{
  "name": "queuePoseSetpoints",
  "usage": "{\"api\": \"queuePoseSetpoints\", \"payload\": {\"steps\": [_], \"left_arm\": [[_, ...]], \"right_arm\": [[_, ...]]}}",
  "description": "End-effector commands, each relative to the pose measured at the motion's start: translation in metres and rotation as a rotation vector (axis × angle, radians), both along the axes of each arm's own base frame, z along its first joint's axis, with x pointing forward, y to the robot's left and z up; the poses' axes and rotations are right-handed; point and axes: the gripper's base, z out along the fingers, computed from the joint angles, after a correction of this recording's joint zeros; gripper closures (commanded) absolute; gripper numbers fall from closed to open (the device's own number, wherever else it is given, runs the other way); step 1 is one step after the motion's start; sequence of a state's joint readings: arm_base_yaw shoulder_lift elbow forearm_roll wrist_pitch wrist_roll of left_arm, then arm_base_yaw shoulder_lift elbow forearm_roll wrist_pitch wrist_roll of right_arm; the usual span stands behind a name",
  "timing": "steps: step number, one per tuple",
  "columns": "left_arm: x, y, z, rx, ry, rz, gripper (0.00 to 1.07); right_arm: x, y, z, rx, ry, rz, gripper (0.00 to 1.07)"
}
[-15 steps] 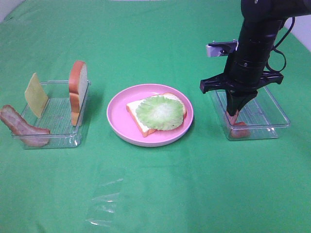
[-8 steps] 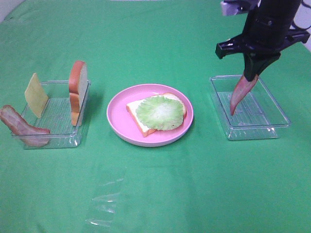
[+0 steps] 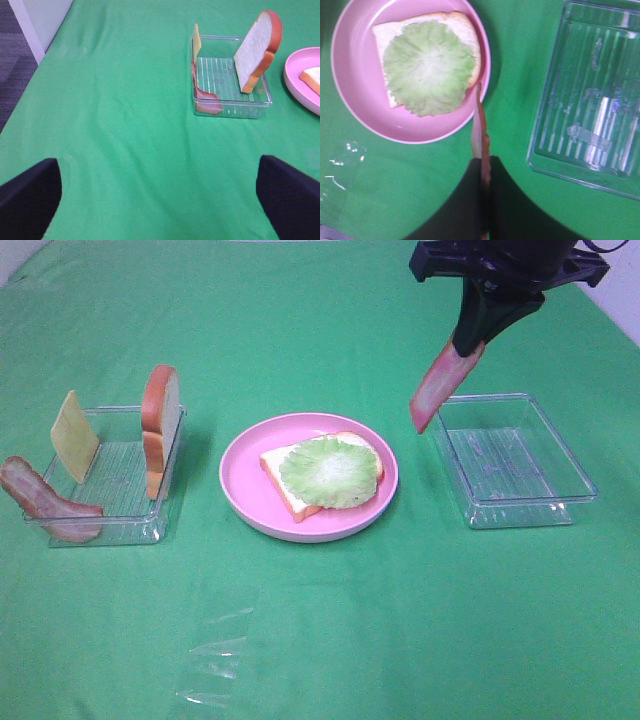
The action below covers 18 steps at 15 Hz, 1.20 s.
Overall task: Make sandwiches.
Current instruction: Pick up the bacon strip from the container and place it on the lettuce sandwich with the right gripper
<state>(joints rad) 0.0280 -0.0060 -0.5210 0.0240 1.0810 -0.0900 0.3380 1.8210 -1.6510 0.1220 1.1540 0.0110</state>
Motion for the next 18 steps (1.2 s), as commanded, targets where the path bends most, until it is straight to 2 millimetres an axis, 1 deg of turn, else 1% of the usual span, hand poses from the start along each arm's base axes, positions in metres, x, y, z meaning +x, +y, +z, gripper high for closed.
{"api": "queuePoseSetpoints", "payload": {"steps": [1,2,3,4,6,7,8,12,13,15,16,18], "left_arm": [[0.0,0.0,0.0,0.0,-0.003,-0.004,0.07],[0.0,0.0,0.0,0.0,-0.003,-0.004,0.07],[0.0,0.0,0.0,0.0,-0.003,-0.004,0.07],[0.0,0.0,0.0,0.0,-0.003,-0.004,0.07],[0.0,0.0,0.0,0.0,-0.003,-0.004,0.07],[0.0,0.0,0.0,0.0,-0.003,-0.004,0.07],[0.0,0.0,0.0,0.0,-0.003,-0.004,0.07],[0.0,0.0,0.0,0.0,-0.003,-0.004,0.07],[0.0,0.0,0.0,0.0,-0.003,-0.004,0.07],[0.0,0.0,0.0,0.0,-0.003,-0.004,0.07],[0.0,0.0,0.0,0.0,-0.003,-0.004,0.07],[0.0,0.0,0.0,0.0,-0.003,-0.004,0.07]], "right_arm": [[-0.004,0.017,0.004,0.026,-0.042,0.048,1.07],[-0.007,0.034,0.006,0.056,-0.078,0.081,1.07],[-0.009,0.045,0.006,0.084,-0.102,0.098,1.07],[-0.009,0.053,0.004,0.117,-0.111,0.104,1.07],[-0.007,0.07,-0.006,0.188,-0.094,0.129,1.07],[-0.004,0.075,-0.012,0.226,-0.087,0.151,1.07],[-0.003,0.079,-0.014,0.26,-0.078,0.152,1.07],[0.008,0.101,-0.047,0.411,-0.01,0.184,1.07],[0.013,0.105,-0.061,0.428,0.016,0.181,1.07],[0.017,0.111,-0.079,0.456,0.045,0.198,1.07],[0.02,0.113,-0.089,0.458,0.048,0.212,1.07],[0.027,0.11,-0.106,0.391,0.032,0.214,1.07]]}}
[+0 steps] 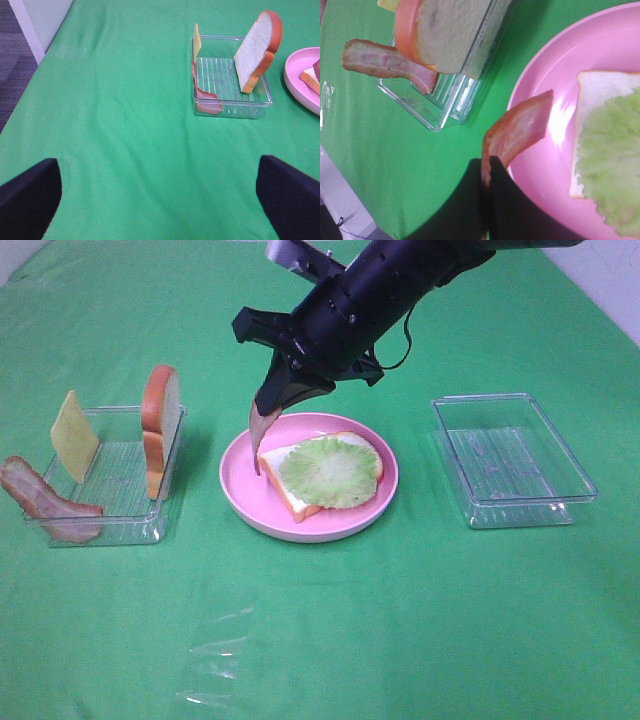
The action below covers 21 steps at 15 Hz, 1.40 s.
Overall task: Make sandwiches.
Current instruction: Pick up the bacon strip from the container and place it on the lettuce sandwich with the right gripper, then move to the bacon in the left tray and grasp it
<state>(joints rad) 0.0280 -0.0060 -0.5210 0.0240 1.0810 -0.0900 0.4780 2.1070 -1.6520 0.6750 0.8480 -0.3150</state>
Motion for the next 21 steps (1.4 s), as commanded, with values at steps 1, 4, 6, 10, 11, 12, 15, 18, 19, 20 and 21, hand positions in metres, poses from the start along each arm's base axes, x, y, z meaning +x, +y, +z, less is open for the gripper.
{"api": "queuePoseSetpoints", "payload": {"steps": [1,4,6,10,11,12,15,18,19,20,21], "left_arm": [[0.0,0.0,0.0,0.0,-0.003,-0.004,0.07],[0.0,0.0,0.0,0.0,-0.003,-0.004,0.07],[0.0,0.0,0.0,0.0,-0.003,-0.004,0.07],[0.0,0.0,0.0,0.0,-0.003,-0.004,0.07],[0.0,0.0,0.0,0.0,-0.003,-0.004,0.07],[0.0,0.0,0.0,0.0,-0.003,-0.004,0.07],[0.0,0.0,0.0,0.0,-0.003,-0.004,0.07],[0.0,0.0,0.0,0.0,-0.003,-0.004,0.07],[0.0,0.0,0.0,0.0,-0.003,-0.004,0.07],[0.0,0.0,0.0,0.0,-0.003,-0.004,0.07],[0.0,0.0,0.0,0.0,-0.003,-0.004,0.07]], "right_arm": [[0.007,-0.003,-0.014,-0.063,-0.042,0.006,1.07],[0.02,-0.027,-0.042,-0.374,-0.097,-0.085,1.07],[0.024,-0.035,-0.045,-0.463,-0.115,-0.141,1.07],[0.022,-0.033,-0.045,-0.438,-0.092,-0.138,1.07],[0.022,-0.033,-0.045,-0.434,-0.087,-0.137,1.07],[0.021,-0.033,-0.045,-0.436,-0.086,-0.136,0.96],[0.02,-0.035,-0.032,-0.47,-0.079,-0.11,0.09],[0.021,-0.038,0.02,-0.505,-0.104,-0.085,0.09],[0.02,-0.038,0.03,-0.51,-0.105,-0.074,0.09],[0.018,-0.04,0.045,-0.522,-0.103,-0.052,0.1],[0.015,-0.042,0.058,-0.542,-0.098,-0.031,0.1]]}}
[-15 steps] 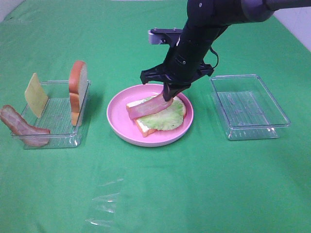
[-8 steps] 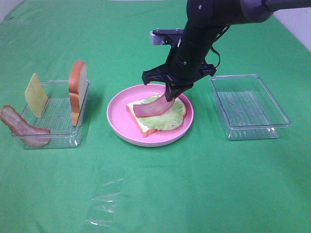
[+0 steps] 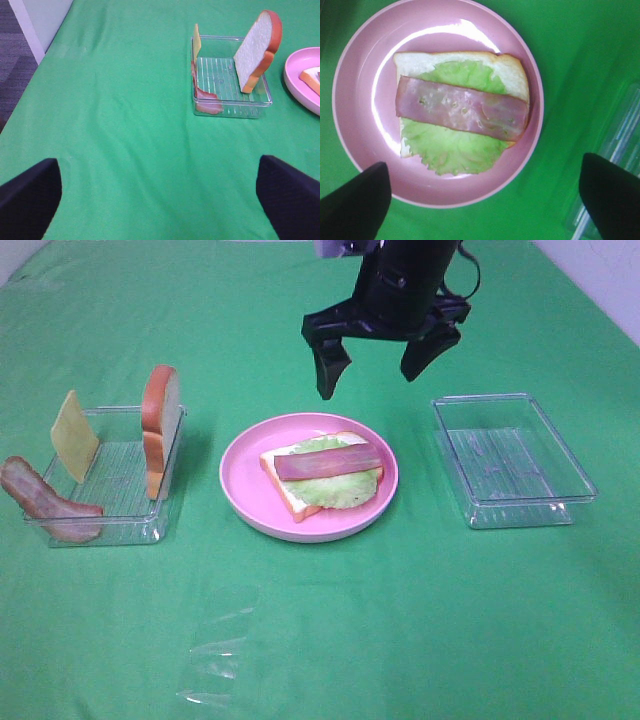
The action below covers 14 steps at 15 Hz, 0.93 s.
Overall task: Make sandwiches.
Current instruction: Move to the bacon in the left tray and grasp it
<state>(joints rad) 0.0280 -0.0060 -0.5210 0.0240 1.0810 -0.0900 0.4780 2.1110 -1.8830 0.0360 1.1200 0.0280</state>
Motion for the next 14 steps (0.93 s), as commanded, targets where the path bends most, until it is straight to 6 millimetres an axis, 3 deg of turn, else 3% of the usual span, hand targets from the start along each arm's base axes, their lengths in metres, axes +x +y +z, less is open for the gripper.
{"api": "queuePoseSetpoints", "payload": {"steps": [1,7,9,14], "left_arm": [[0.0,0.0,0.0,0.0,-0.003,-0.004,0.07],[0.0,0.0,0.0,0.0,-0.003,-0.004,0.07],[0.0,0.0,0.0,0.0,-0.003,-0.004,0.07],[0.0,0.0,0.0,0.0,-0.003,-0.004,0.07]], "right_arm": [[-0.008,-0.008,0.028,-0.063,0.033,0.034,0.1],[-0.042,-0.025,0.067,-0.06,0.025,0.04,0.1],[-0.067,-0.038,0.076,-0.069,0.038,0.052,0.1],[-0.14,-0.076,0.073,-0.106,0.114,0.053,0.11]]}}
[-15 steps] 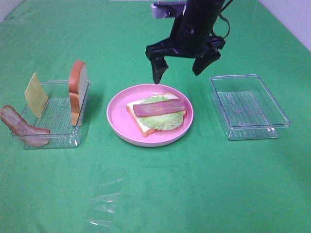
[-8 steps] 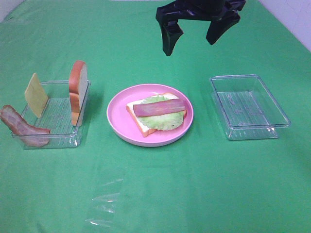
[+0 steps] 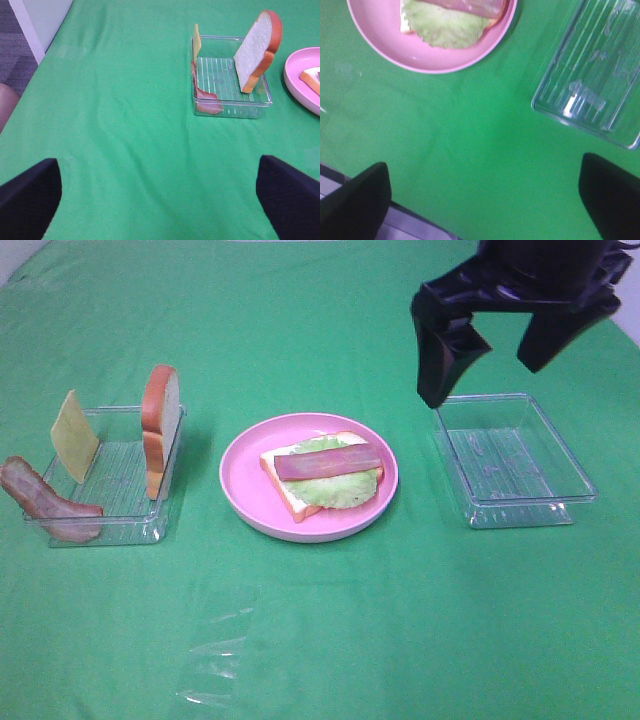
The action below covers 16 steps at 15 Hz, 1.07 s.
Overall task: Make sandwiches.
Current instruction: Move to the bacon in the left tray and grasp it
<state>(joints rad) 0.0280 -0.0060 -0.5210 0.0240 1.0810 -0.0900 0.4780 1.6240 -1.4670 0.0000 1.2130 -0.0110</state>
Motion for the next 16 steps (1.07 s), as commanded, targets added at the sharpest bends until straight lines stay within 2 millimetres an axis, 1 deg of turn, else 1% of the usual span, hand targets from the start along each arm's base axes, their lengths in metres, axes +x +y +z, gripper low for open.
{"api": "queuePoseSetpoints", "payload": {"steps": [1,3,5,6,7,8,9,11,13,14,16], "left_arm": [[0.0,0.0,0.0,0.0,-0.003,-0.004,0.07],[0.0,0.0,0.0,0.0,-0.003,-0.004,0.07],[0.0,0.0,0.0,0.0,-0.003,-0.004,0.07],[0.0,0.0,0.0,0.0,-0.003,-0.004,0.07],[0.0,0.0,0.0,0.0,-0.003,-0.004,0.07],[0.0,0.0,0.0,0.0,-0.003,-0.004,0.07],[0.0,0.0,0.0,0.0,-0.003,-0.004,0.07],[0.0,0.0,0.0,0.0,-0.003,-0.004,0.07],[0.0,0.0,0.0,0.0,-0.003,-0.004,0.07],[0.0,0.0,0.0,0.0,-0.003,-0.004,0.07],[0.0,0.0,0.0,0.0,-0.003,-0.004,0.07]], "right_arm": [[-0.046,-0.024,-0.002,-0.064,0.121,0.007,0.11],[-0.077,-0.041,-0.006,-0.074,0.119,0.007,0.11],[-0.107,-0.057,-0.018,-0.064,0.092,0.008,0.11],[-0.115,-0.062,-0.022,-0.06,0.078,0.008,0.11],[-0.129,-0.069,-0.026,-0.042,0.044,0.006,0.11],[-0.152,-0.081,-0.036,-0.006,-0.006,-0.042,0.11],[-0.161,-0.085,-0.037,0.016,-0.036,-0.072,0.11],[-0.171,-0.094,-0.038,0.042,-0.076,-0.117,0.11],[-0.18,-0.114,-0.039,0.063,-0.115,-0.236,0.11],[-0.187,-0.127,-0.038,0.062,-0.159,-0.299,0.11],[-0.206,-0.145,-0.033,0.062,-0.269,-0.414,0.11]]}}
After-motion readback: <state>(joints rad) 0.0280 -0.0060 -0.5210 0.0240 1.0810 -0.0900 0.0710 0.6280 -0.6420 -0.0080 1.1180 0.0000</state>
